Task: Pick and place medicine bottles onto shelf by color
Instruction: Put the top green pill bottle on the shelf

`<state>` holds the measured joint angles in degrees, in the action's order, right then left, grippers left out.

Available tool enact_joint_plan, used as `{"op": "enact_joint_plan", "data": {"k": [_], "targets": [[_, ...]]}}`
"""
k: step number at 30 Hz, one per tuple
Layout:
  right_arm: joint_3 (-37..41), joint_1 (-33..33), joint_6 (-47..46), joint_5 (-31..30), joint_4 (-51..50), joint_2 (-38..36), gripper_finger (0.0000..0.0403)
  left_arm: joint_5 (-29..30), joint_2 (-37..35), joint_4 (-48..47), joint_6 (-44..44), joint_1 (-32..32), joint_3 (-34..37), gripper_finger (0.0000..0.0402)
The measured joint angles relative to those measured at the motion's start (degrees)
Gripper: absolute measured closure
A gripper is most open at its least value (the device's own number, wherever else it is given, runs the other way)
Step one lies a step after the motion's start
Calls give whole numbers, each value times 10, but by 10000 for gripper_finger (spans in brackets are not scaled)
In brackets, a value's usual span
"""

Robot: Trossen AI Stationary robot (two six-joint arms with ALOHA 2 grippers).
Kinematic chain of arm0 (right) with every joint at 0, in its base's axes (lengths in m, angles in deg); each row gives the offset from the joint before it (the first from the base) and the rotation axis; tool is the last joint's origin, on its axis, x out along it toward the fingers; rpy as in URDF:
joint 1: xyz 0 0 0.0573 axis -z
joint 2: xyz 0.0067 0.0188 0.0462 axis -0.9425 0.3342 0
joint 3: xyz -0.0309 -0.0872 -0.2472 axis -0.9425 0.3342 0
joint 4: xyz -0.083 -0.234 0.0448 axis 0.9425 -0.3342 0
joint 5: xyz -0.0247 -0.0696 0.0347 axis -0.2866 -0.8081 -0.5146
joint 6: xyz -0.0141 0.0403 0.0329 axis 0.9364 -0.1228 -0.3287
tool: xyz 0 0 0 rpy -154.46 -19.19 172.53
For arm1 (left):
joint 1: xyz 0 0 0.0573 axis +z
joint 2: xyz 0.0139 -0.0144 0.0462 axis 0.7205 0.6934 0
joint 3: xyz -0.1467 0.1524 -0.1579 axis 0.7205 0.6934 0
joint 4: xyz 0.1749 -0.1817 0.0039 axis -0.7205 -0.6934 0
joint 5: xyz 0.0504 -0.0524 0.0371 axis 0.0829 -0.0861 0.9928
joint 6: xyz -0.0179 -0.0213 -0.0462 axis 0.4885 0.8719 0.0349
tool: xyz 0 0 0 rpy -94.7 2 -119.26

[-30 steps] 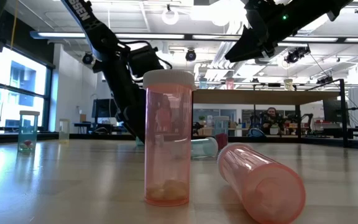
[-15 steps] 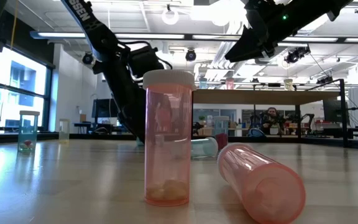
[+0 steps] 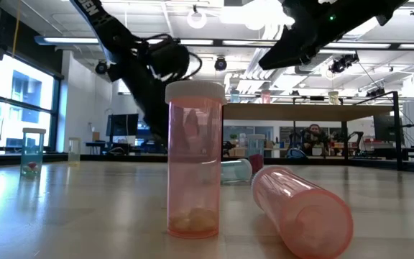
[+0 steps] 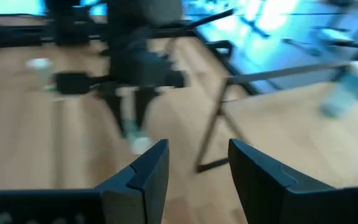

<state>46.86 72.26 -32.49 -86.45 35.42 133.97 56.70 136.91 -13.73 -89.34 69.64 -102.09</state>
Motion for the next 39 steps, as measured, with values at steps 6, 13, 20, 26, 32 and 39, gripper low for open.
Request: {"op": "enact_joint_plan", "data": {"k": [6,13,20,26,32,39], "targets": [[0,0,0,81,1,0,245,-65,-8,96,-5,-27,0,314],[0,0,0,85,4,0,242,-59,-8,221,-10,-59,0,314],[0,0,-4,153,37,0,208,-46,-8,311,-10,-91,-1,314],[0,0,-4,235,67,0,188,-6,-8,368,-10,-111,-1,314],[0,0,0,237,66,0,187,38,-8,396,-10,-129,-1,314],[0,0,0,237,54,0,187,68,-8,423,11,-132,-1,314]]}}
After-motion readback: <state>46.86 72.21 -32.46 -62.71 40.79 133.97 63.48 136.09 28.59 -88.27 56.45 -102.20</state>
